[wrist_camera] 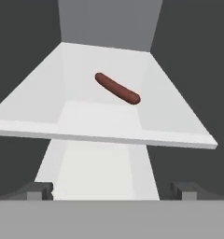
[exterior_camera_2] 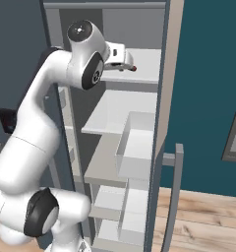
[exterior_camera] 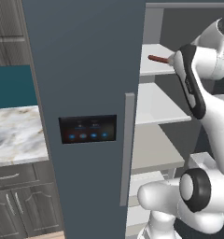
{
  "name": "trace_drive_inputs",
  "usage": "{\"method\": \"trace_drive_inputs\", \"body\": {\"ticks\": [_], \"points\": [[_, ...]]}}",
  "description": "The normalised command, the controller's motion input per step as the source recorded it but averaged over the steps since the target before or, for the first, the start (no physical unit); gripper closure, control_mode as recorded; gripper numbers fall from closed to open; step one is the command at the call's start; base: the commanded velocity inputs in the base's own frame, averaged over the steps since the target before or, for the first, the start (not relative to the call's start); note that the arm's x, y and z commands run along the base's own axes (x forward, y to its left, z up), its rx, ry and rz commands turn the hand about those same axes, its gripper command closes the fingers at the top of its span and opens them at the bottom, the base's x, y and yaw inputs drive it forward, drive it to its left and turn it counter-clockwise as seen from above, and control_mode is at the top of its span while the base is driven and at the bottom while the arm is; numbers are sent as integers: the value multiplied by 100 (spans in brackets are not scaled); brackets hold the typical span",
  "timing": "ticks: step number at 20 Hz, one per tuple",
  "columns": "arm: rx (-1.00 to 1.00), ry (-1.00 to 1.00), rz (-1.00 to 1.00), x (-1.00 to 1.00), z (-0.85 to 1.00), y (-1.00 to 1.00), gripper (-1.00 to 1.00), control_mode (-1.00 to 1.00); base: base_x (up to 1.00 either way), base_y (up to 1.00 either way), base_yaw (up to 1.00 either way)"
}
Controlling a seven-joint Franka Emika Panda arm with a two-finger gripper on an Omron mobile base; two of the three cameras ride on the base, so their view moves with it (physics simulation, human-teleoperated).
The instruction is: Retrieve the sausage and cheese from the fridge and place them on the cutting board on the counter.
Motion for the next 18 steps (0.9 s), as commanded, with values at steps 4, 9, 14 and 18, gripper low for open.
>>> {"method": "trace_drive_inputs", "body": {"ticks": [4,9,14,18], "points": [[11,0,0,51,-22,-1,-100,-100,0,0,0],[12,0,4,54,-6,-9,-100,-100,0,0,0],[5,0,11,57,6,-7,-100,-100,0,0,0],[0,0,13,50,0,-9,-100,-100,0,0,0]]}}
